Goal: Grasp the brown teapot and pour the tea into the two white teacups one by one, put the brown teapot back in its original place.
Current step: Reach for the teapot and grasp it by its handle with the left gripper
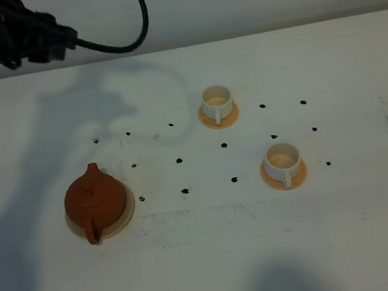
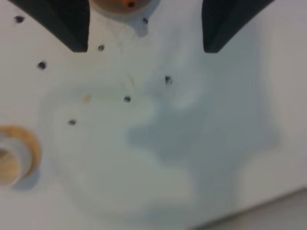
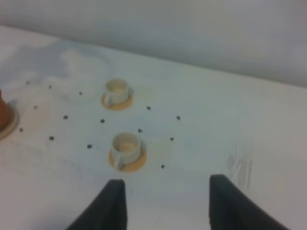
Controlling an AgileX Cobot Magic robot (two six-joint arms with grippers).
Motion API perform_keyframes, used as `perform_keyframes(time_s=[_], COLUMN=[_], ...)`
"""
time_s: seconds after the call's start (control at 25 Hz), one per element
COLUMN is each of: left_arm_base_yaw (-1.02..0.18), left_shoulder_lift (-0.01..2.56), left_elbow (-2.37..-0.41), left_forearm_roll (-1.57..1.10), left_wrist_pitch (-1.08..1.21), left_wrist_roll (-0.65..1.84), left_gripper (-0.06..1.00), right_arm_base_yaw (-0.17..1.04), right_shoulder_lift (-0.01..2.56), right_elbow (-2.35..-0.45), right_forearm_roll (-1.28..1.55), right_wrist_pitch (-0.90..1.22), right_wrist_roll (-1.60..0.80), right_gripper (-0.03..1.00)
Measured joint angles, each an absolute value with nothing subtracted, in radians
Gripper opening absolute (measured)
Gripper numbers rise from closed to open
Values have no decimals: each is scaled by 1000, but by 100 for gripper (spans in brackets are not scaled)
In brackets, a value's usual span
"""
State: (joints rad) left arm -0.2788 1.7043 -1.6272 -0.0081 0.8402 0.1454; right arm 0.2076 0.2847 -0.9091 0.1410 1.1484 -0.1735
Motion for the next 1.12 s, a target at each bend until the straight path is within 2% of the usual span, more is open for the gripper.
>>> perform_keyframes(time_s=[0.4,0.72,1.12], left_arm_base_yaw=[-283,-283,-283], left_shoulder_lift=[1483,1383,1334], left_elbow=[-1249,-1023,-800], left_forearm_roll=[140,170,168], left_wrist_pitch=[643,562,410], left_wrist_roll=[-17,-110,-172], left_gripper=[50,50,50], right_arm_base_yaw=[208,208,208], right_shoulder_lift=[153,8,2], right_elbow=[-783,-678,-573], right_forearm_roll=[177,177,135], right_wrist_pitch=[1148,1151,1106], right_wrist_roll=[-171,-171,-170], right_gripper=[41,41,41])
